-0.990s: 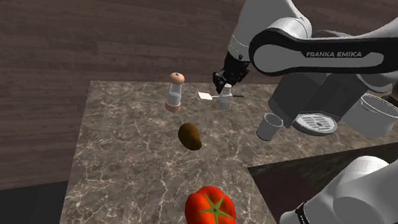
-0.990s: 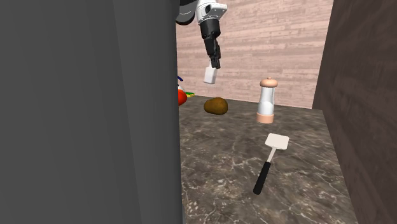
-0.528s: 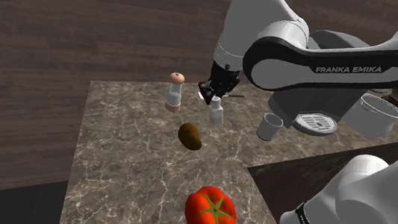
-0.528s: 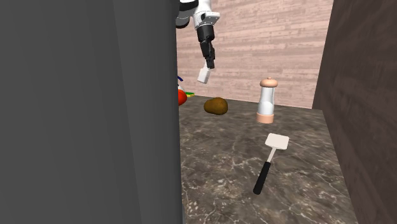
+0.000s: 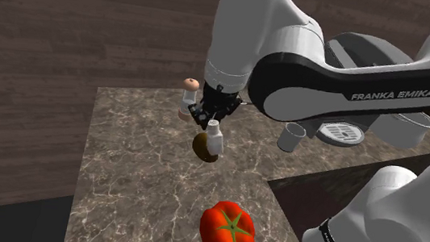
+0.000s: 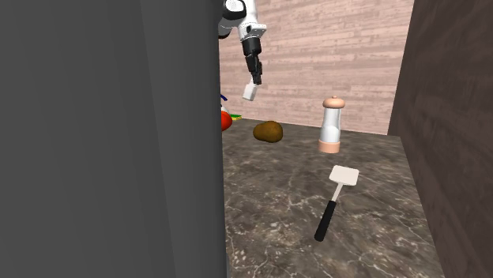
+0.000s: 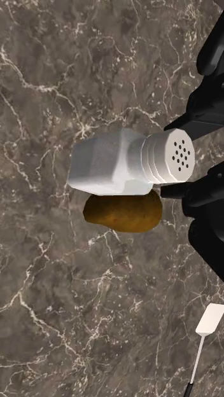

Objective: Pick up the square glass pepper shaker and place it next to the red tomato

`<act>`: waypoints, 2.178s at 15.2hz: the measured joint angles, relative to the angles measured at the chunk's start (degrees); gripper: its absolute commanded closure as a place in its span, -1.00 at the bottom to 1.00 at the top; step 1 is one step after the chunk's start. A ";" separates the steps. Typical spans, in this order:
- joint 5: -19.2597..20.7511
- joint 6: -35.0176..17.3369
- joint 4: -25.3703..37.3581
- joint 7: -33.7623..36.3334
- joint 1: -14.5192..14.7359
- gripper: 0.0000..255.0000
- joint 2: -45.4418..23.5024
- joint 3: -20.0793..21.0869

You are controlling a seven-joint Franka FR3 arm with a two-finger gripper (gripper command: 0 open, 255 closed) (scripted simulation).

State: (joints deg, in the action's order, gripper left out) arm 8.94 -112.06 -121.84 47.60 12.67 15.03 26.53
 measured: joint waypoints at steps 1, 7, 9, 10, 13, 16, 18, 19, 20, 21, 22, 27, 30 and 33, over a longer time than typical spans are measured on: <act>0.24 0.56 1.07 1.54 0.38 1.00 -0.87 1.07; 3.28 4.18 9.14 11.06 2.69 1.00 -8.26 7.37; 4.54 5.00 11.10 14.45 3.79 1.00 -10.68 9.31; 4.81 4.72 11.02 15.15 3.97 1.00 -11.10 9.59; 5.48 2.95 9.74 16.26 4.08 1.00 -11.96 9.84; 6.07 0.96 8.12 17.10 4.10 1.00 -12.59 9.93; 6.30 -0.48 6.70 17.61 4.12 1.00 -12.71 9.96; 6.65 -1.12 6.33 17.95 4.12 1.00 -13.12 10.00; 6.90 -1.79 5.82 18.23 4.10 1.00 -13.39 10.00; 7.10 -2.48 5.22 18.59 4.14 1.00 -13.57 10.05; 7.43 -3.09 4.85 18.91 4.14 1.00 -13.94 10.07; 8.96 -6.30 2.54 20.70 4.21 1.00 -15.47 10.17; 10.24 -8.53 1.03 22.00 4.23 1.00 -16.69 10.14; 11.47 -10.29 -0.01 23.23 4.30 1.00 -17.88 10.10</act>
State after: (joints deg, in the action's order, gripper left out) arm 20.40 -122.35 -121.84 70.84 16.97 -2.85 36.63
